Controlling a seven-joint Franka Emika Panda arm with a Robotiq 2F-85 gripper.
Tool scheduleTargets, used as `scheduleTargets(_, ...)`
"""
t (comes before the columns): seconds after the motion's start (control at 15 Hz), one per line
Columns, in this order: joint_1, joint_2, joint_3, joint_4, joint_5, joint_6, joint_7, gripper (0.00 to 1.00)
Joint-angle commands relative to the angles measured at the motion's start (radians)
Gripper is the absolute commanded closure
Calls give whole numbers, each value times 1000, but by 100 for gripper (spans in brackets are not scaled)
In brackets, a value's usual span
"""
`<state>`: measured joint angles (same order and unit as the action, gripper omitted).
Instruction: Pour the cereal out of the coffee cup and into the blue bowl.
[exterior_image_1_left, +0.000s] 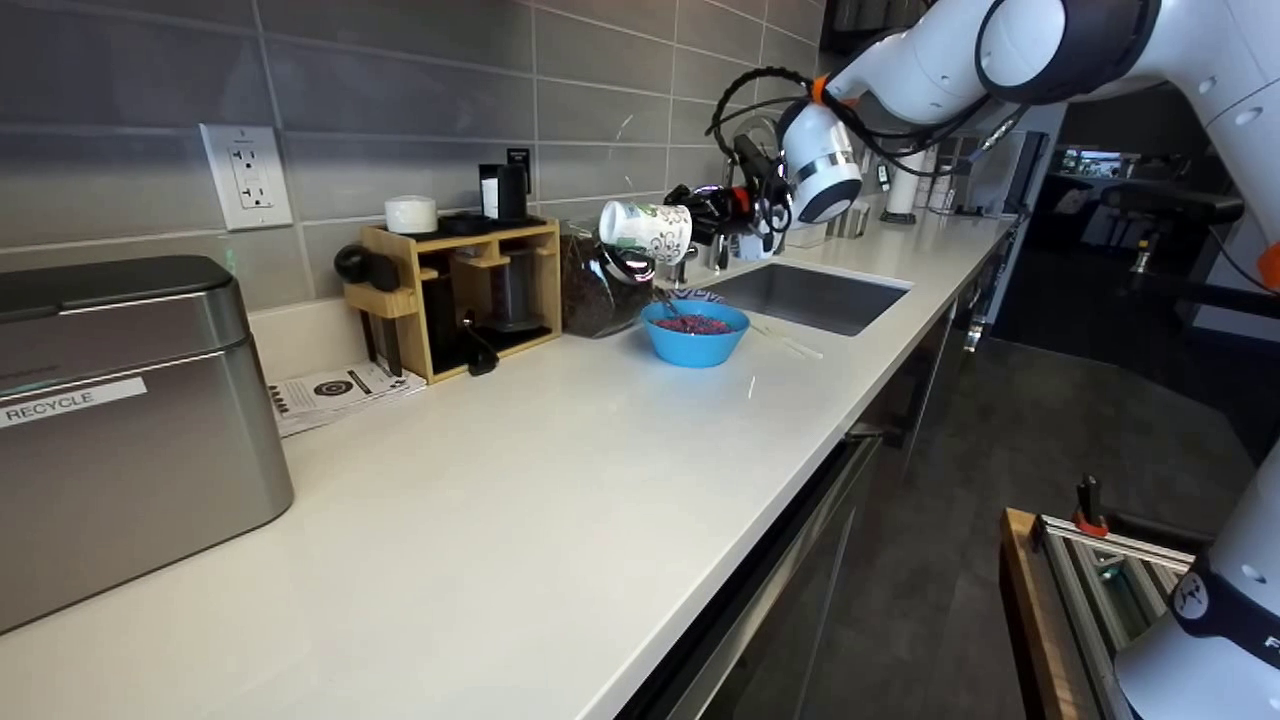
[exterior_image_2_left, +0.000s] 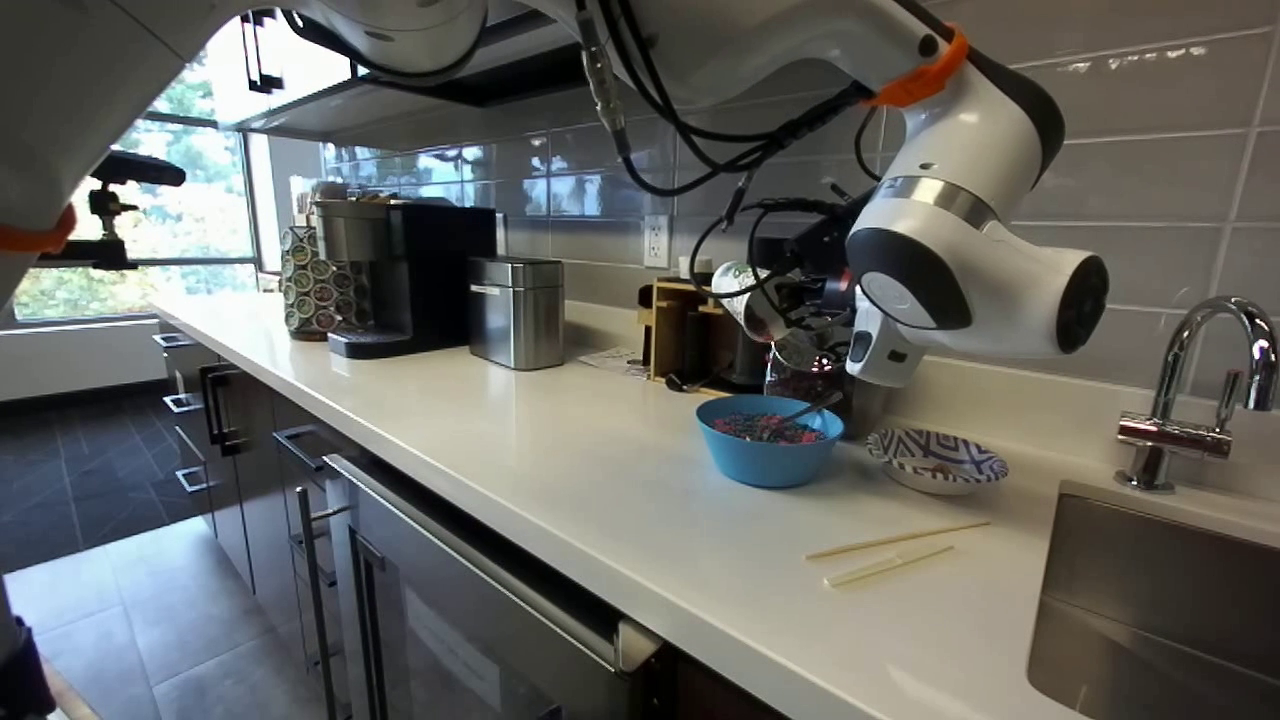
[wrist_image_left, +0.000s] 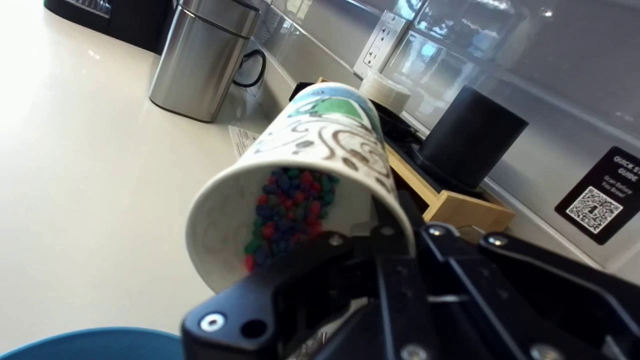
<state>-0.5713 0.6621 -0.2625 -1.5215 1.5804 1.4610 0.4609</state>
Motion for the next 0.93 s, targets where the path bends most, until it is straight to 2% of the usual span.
scheduleTargets(0.0, -25, 35, 13, 34, 29, -49, 43, 100)
scheduleTargets(0.87, -50, 102, 40, 92, 70, -85, 102, 100)
